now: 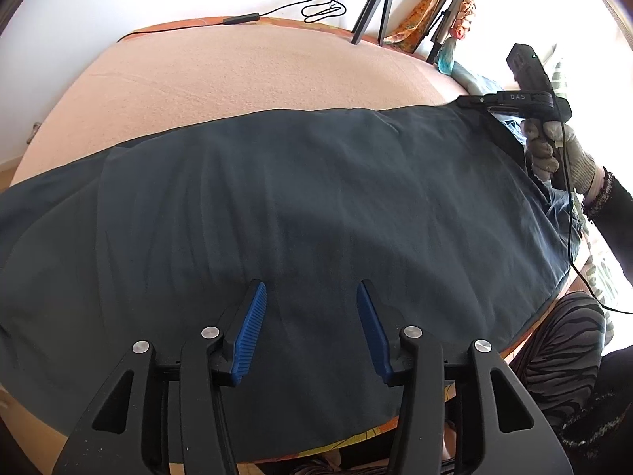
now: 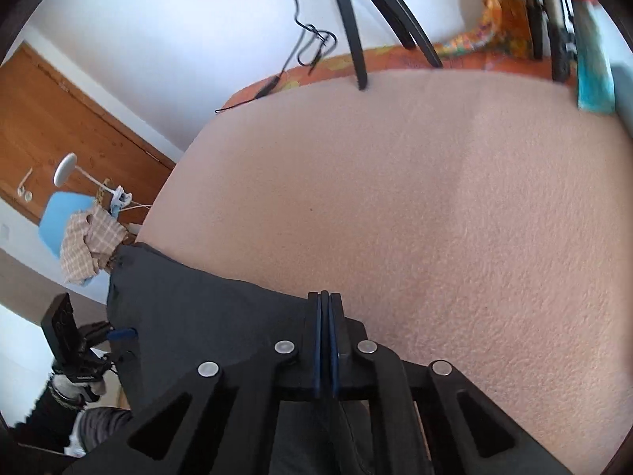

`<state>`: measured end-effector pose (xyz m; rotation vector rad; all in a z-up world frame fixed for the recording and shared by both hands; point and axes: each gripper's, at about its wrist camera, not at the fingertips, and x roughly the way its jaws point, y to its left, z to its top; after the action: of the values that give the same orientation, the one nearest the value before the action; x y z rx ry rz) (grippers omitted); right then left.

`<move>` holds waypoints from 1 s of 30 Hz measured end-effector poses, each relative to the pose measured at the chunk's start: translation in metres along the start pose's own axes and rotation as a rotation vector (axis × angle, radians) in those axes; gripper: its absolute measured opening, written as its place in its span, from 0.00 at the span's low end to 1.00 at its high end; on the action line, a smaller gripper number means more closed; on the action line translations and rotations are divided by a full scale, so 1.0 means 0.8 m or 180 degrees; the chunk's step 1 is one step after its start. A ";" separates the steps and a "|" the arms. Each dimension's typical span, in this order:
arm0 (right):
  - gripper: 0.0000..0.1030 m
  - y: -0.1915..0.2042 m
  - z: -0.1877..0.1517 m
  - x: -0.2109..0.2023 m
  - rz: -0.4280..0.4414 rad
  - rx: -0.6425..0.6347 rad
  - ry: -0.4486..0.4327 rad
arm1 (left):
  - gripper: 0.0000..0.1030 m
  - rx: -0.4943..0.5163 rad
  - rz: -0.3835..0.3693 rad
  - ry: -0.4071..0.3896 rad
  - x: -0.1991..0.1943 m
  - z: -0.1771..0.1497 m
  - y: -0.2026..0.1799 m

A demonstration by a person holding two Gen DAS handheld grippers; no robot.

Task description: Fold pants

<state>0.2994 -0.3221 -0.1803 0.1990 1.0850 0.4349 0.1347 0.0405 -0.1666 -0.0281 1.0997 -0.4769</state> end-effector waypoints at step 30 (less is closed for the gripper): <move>0.41 0.114 -0.215 -0.147 -0.0142 -0.1012 0.0062 | 0.45 -0.1369 0.0295 -0.0762 -0.112 -0.069 0.140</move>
<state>0.0785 -0.3005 -0.1306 -0.1102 1.0225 0.5629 0.0949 0.1873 -0.1445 -0.4004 0.9458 -0.1421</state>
